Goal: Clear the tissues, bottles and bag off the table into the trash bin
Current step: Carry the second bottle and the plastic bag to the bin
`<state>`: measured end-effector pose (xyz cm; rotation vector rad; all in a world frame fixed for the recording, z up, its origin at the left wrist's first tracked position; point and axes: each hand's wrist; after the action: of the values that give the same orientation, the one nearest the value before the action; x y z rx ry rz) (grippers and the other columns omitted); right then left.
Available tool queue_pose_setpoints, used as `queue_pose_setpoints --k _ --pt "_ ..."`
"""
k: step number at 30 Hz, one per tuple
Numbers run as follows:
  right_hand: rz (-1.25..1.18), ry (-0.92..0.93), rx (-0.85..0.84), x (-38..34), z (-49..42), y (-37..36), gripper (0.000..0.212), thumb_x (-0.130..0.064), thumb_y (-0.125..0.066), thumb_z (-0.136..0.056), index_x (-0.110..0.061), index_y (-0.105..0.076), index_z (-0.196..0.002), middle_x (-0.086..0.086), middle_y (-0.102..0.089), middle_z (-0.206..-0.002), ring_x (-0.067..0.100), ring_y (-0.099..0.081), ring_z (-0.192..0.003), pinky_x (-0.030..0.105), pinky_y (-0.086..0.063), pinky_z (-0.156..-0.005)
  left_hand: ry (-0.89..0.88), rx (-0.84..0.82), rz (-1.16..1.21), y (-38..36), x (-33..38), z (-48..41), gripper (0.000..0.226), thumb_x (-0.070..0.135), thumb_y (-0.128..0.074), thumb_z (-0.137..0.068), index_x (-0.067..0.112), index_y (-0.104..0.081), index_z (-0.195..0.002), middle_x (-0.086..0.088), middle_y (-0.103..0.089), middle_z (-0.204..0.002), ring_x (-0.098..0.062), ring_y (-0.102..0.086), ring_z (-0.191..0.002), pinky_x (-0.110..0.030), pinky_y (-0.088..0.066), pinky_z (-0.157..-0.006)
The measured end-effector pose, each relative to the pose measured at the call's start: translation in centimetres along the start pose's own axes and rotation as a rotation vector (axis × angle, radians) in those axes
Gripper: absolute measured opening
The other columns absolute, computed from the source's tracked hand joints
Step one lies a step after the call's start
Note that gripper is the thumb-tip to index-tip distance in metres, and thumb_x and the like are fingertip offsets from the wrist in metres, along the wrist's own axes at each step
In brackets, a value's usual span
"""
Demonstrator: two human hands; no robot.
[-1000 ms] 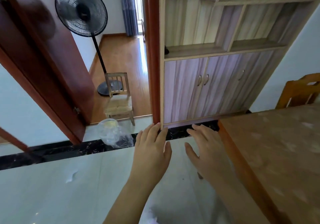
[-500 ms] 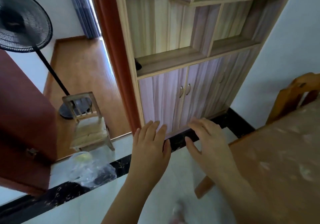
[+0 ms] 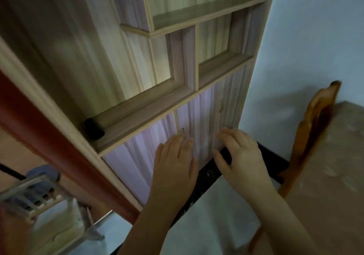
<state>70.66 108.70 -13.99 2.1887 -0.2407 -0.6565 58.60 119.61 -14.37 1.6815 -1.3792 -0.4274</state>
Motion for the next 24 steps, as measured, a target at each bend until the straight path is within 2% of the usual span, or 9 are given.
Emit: queue_pose_setpoints --k 5,8,11,15,19,24 --pt "0.066 -0.154 0.034 4.6 -2.3 -0.5 0.035 -0.026 -0.055 -0.078 -0.005 -0.062 -0.106 0.016 -0.062 -0.110 0.036 -0.056 -0.103 0.056 -0.045 -0.085 -0.083 -0.157 0.073 -5.1 0.3 -4.5 0.041 0.027 -0.042 -0.083 0.004 -0.062 -0.110 -0.014 -0.064 -0.109 -0.031 -0.059 -0.105 -0.048 -0.048 -0.087" --pt "0.104 -0.254 0.042 7.4 -3.7 -0.7 0.042 -0.033 -0.046 -0.081 -0.006 -0.061 -0.109 0.016 -0.061 -0.112 0.036 -0.056 -0.104 0.056 -0.045 -0.085 -0.148 -0.169 0.117 -8.1 0.5 -8.2 0.042 0.027 -0.042 -0.082 0.004 -0.062 -0.111 -0.015 -0.064 -0.109 -0.033 -0.058 -0.104 -0.047 -0.049 -0.086" --pt "0.150 -0.352 0.078 10.1 -5.3 -1.1 0.044 -0.034 -0.045 -0.082 -0.005 -0.061 -0.110 0.015 -0.061 -0.113 0.035 -0.055 -0.106 0.057 -0.045 -0.085 -0.229 -0.166 0.176 -11.0 0.9 -12.4 0.041 0.028 -0.043 -0.081 0.006 -0.063 -0.110 -0.014 -0.064 -0.110 -0.027 -0.051 -0.105 -0.042 -0.047 -0.086" --pt "0.231 -0.449 0.133 12.9 -8.7 -1.6 0.041 -0.034 -0.046 -0.082 -0.006 -0.061 -0.109 0.014 -0.062 -0.110 0.033 -0.055 -0.105 0.055 -0.045 -0.086 -0.369 -0.209 0.256 -15.5 0.9 -18.3 0.041 0.026 -0.044 -0.083 0.005 -0.062 -0.112 -0.015 -0.063 -0.113 -0.030 -0.056 -0.109 -0.049 -0.049 -0.087" --pt "0.295 -0.551 0.197 15.2 -12.6 -1.6 0.036 -0.027 -0.059 -0.080 -0.009 -0.060 -0.111 0.013 -0.061 -0.116 0.033 -0.051 -0.113 0.055 -0.043 -0.092 -0.482 -0.210 0.354 -18.8 1.4 -24.7 0.039 0.025 -0.044 -0.084 0.004 -0.062 -0.112 -0.015 -0.063 -0.112 -0.032 -0.058 -0.107 -0.046 -0.047 -0.089" --pt "0.414 -0.687 0.283 18.1 -15.0 -0.8 0.039 -0.029 -0.057 -0.079 -0.008 -0.061 -0.111 0.013 -0.060 -0.117 0.033 -0.051 -0.113 0.055 -0.043 -0.091 -0.616 -0.233 0.454 -22.8 3.7 -29.9 0.041 0.025 -0.043 -0.084 0.001 -0.062 -0.110 -0.019 -0.063 -0.111 -0.036 -0.059 -0.105 -0.052 -0.049 -0.085"
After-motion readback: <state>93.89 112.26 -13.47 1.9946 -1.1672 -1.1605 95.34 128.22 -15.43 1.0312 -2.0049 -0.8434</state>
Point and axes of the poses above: each hand's wrist, its own z-axis away from the middle knuckle, its own y-axis out of the back of the hand, x = y × z
